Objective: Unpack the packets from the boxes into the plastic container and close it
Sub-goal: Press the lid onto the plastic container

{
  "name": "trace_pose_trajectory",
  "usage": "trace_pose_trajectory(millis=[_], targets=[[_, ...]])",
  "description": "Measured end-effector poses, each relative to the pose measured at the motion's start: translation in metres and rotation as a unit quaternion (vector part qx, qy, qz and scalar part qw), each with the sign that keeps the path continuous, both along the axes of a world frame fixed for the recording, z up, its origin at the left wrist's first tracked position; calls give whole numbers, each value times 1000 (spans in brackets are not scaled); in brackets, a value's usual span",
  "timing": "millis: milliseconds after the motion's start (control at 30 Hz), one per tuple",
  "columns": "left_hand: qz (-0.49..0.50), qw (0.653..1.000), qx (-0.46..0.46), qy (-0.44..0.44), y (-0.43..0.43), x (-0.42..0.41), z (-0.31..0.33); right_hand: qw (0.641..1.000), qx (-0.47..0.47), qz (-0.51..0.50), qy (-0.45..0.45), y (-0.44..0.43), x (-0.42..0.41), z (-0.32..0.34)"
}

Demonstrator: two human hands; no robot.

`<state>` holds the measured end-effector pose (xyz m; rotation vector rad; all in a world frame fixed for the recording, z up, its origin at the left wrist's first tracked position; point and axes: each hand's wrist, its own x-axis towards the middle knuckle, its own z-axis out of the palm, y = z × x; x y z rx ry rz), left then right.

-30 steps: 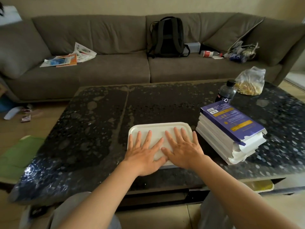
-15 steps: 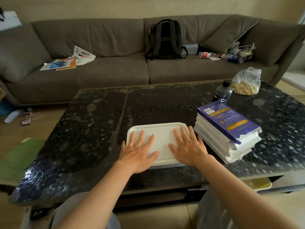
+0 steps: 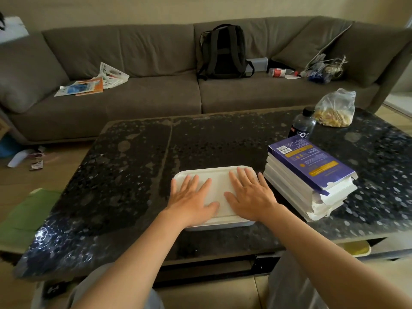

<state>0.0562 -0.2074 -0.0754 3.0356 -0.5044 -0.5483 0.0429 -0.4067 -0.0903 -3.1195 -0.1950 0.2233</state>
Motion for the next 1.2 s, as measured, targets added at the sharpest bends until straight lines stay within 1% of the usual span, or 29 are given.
trace_pose_trajectory(millis=[100, 467, 767, 833, 900, 967, 1000, 1100, 1200], targets=[[-13, 1000, -17, -12, -7, 4, -11, 999, -9, 31, 15, 6, 3, -3], [-19, 1000, 5, -15, -11, 6, -23, 997, -41, 32, 59, 5, 11, -8], [-12, 1000, 6, -9, -12, 5, -21, 997, -39, 35, 63, 7, 9, -3], [-7, 1000, -4, -13, -11, 4, -18, 998, -14, 25, 48, 5, 8, -4], [3, 999, -8, -35, -3, 7, -15, 1000, 8, -17, 17, -2, 8, -5], [26, 998, -4, -51, 9, 10, -12, 998, 23, -60, 16, -11, 8, -6], [43, 998, -7, -45, 16, 11, -12, 997, 29, -68, 24, -14, 9, -6], [76, 997, -28, -8, 25, 11, -14, 997, 30, -63, 23, -16, 9, -8], [76, 996, -42, -8, 23, 12, -18, 997, 32, -61, 13, -15, 9, -11]])
